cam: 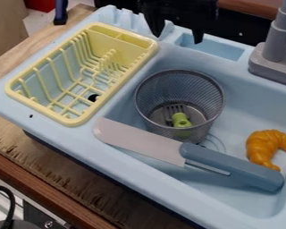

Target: Move the blue knife out of the sink to the yellow basket

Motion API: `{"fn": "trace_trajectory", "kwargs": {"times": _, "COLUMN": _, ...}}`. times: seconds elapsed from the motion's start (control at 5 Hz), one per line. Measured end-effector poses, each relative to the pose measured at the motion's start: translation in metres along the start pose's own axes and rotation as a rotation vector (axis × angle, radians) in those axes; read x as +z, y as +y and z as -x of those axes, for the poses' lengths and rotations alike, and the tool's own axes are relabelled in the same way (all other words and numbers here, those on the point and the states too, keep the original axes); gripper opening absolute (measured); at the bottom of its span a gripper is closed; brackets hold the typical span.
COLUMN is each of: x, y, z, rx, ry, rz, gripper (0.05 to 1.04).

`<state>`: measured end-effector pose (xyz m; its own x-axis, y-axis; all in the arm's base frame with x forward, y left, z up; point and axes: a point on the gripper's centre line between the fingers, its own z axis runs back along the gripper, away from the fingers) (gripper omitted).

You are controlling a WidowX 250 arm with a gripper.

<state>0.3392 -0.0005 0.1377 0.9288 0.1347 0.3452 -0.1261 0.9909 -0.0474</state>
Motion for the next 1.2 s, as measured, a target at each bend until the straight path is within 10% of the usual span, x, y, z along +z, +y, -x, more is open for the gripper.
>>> {"fn": "trace_trajectory", "kwargs": {"times": 0.2, "x": -0.009, "y": 0.000, "z": 0.008, "rx": -0.017, "ry": 0.046, "rz": 0.000, "gripper": 0.999}}
{"fn": "trace_trajectory", "kwargs": {"times": 0.6, "x": 0.003, "y": -0.017, "z": 0.025, "rx": -0.419, "ry": 0.164, "rz": 0.078, "gripper": 0.999}}
{"fn": "trace_trajectory", "kwargs": {"times": 1.2, "x": 0.035, "y": -0.081, "z": 0.075, "rx": -1.057, "ry": 0.173, "rz": 0.232, "gripper": 0.999}}
